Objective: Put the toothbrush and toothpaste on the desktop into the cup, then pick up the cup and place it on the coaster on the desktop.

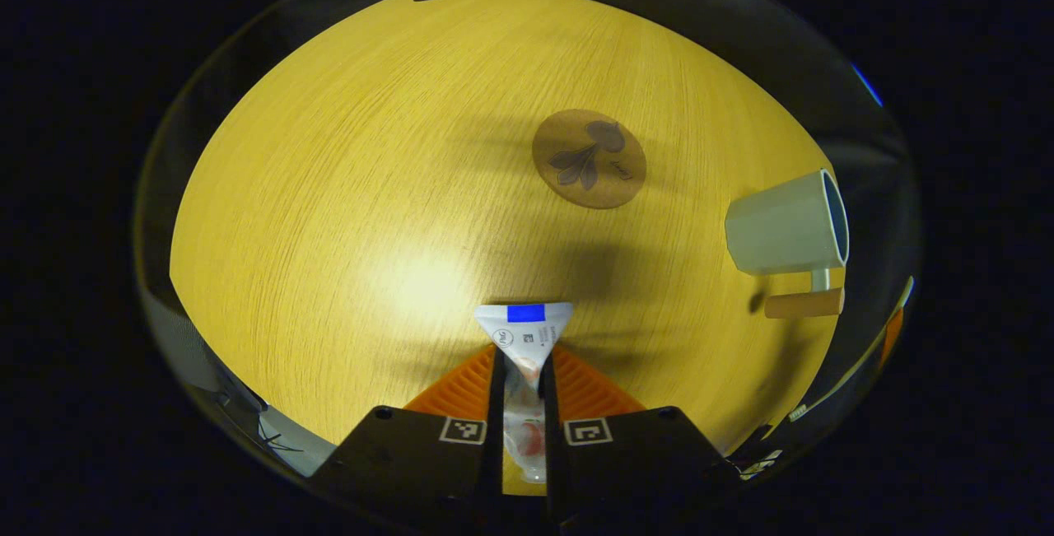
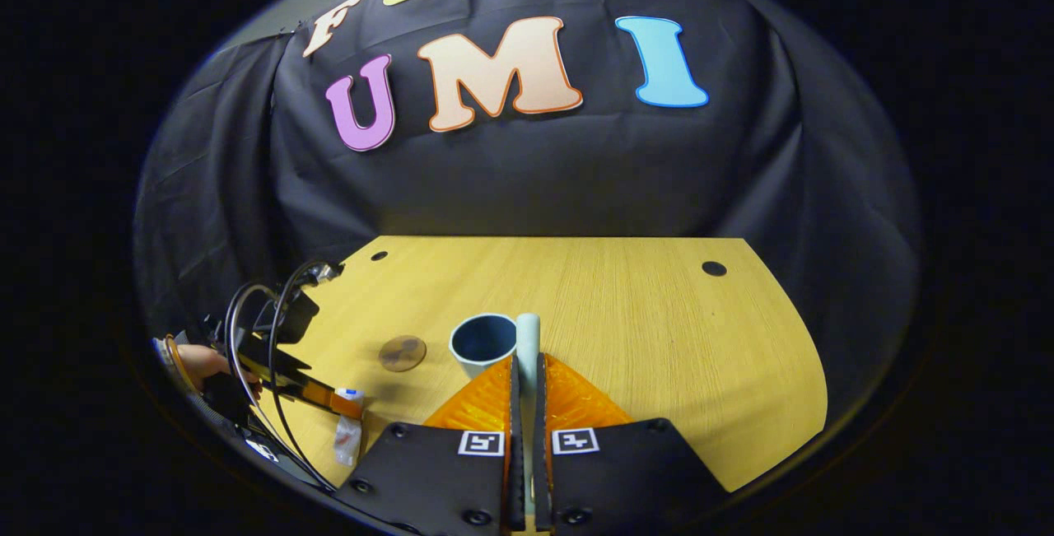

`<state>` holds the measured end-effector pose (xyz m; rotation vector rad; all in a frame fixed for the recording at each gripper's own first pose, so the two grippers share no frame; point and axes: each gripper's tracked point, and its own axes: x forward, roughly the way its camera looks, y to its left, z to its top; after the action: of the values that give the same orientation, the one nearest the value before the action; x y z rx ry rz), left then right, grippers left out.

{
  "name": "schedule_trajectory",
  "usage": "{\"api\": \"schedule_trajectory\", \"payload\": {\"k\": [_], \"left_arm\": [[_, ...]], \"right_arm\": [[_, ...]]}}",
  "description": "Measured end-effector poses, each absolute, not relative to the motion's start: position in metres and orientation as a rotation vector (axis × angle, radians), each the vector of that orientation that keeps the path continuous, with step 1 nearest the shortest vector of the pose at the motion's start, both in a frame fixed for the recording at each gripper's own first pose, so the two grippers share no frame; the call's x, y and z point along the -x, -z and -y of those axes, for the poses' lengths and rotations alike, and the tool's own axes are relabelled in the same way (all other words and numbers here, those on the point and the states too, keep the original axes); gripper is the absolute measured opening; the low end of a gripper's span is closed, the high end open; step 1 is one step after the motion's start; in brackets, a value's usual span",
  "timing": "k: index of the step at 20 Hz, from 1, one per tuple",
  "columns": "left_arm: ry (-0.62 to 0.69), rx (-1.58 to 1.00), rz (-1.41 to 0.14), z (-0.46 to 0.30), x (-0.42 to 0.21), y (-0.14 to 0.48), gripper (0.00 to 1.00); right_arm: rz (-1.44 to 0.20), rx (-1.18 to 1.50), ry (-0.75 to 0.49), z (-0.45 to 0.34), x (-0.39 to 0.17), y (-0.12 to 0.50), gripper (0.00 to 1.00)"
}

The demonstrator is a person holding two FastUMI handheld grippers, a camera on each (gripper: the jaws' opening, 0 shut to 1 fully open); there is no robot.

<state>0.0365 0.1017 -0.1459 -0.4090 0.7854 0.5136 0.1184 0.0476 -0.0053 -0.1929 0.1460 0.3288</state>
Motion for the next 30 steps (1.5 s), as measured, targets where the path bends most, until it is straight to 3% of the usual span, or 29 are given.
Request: {"api": "schedule_trajectory", "payload": {"k": [4,8,20,24,30], "left_arm": [[-0.457,0.416,-0.695,-0.097,-0.04,0.136,0.05],[-0.377,0.474,-0.462,-0.079,-0.061,0.095,0.01],[-0.109,0.244,0.094,-0.02,-0.094,-0.067,0.0],[-0.034,0.234,0.269,-0.009,-0.117,-0.097,0.0],[0.051,0.132,0.388,0.005,-0.138,-0.119,0.0]], "right_arm": [[-0.102,0.142,-0.36,-0.061,-0.14,-0.014,0.07],[-0.015,0.041,-0.417,-0.085,-0.161,-0.048,0.07],[0.282,-0.127,-0.513,-0.126,-0.181,-0.112,0.07],[0.331,-0.088,-0.487,-0.127,-0.19,-0.088,0.06],[0.36,-0.088,-0.426,-0.113,-0.203,-0.052,0.06]]}}
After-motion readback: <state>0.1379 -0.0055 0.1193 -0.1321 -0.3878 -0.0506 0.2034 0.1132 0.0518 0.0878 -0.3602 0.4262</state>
